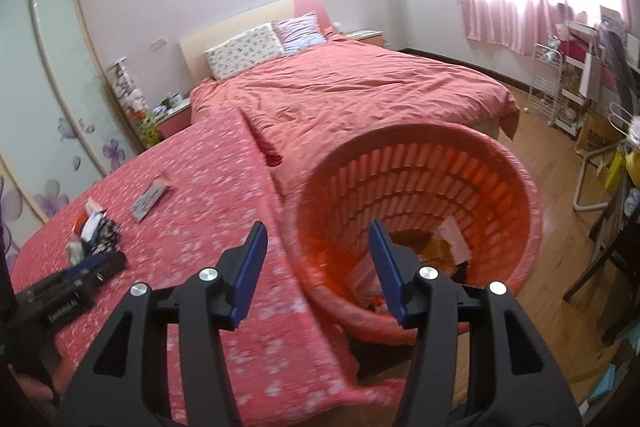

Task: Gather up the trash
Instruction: 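Move both tools back over the items on the bed, then grasp the green cloth with the left tool while the right tool grasps the black mesh bag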

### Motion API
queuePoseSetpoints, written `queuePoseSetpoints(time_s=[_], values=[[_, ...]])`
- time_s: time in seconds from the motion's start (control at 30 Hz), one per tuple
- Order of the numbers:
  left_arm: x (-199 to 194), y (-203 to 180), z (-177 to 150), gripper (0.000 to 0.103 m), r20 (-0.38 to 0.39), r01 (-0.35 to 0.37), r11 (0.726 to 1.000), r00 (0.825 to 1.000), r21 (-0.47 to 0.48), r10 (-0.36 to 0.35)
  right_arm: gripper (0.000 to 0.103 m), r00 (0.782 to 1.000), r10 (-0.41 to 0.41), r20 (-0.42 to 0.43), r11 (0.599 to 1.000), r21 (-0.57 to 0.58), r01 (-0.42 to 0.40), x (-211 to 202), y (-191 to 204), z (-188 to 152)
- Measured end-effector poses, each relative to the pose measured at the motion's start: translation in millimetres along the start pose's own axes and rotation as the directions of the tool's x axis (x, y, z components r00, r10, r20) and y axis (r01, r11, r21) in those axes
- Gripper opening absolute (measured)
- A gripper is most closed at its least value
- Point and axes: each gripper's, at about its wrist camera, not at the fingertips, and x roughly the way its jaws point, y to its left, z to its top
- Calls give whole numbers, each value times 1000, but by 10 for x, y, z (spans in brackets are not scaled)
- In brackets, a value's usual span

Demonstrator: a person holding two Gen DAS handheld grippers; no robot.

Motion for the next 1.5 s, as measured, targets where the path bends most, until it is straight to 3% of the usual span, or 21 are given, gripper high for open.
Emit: queuePoseSetpoints(time_s=[0.13, 0.3, 0.47, 0.7, 0.8, 0.83, 0.9, 0.97, 1.3, 1.5], values=[[-161, 479, -12, 57, 51, -104, 994, 993, -43, 107, 52, 999, 25, -20, 999, -32, -26, 13, 229, -59], [-157, 1034, -29, 57, 38, -151, 977, 987, -150, 158, 52, 998, 41, -44, 996, -74, -44, 43, 470, -140], [-67, 1281, 4, 57, 24, -112, 966, 992, -232, 121, 52, 997, 51, -66, 993, -100, -57, 95, 667, -172], [100, 1280, 4, 57, -14, -135, 968, 991, -210, 135, 52, 995, 66, -81, 987, -140, -77, 143, 916, -193], [140, 1382, -54, 57, -36, -116, 964, 993, -240, 110, 52, 993, 76, -89, 983, -162, -89, 154, 1048, -214], [135, 1414, -74, 55, -37, -115, 961, 993, -250, 109, 52, 993, 80, -93, 981, -169, -95, 159, 1095, -222], [149, 1481, -98, 31, -50, -109, 959, 994, -262, 99, 52, 991, 86, -99, 978, -182, -103, 176, 1178, -239], [146, 1524, -118, 15, -56, -104, 957, 994, -269, 92, 52, 989, 98, -106, 973, -197, -118, 183, 1289, -259], [-232, 1906, -180, 11, 11, -167, 945, 984, -280, 177, 52, 975, 169, -142, 941, -270, -203, 233, 1873, -333], [-424, 2209, -213, 11, 30, -208, 929, 973, -308, 228, 44, 960, 217, -177, 927, -272, -260, 375, 2201, -356]])
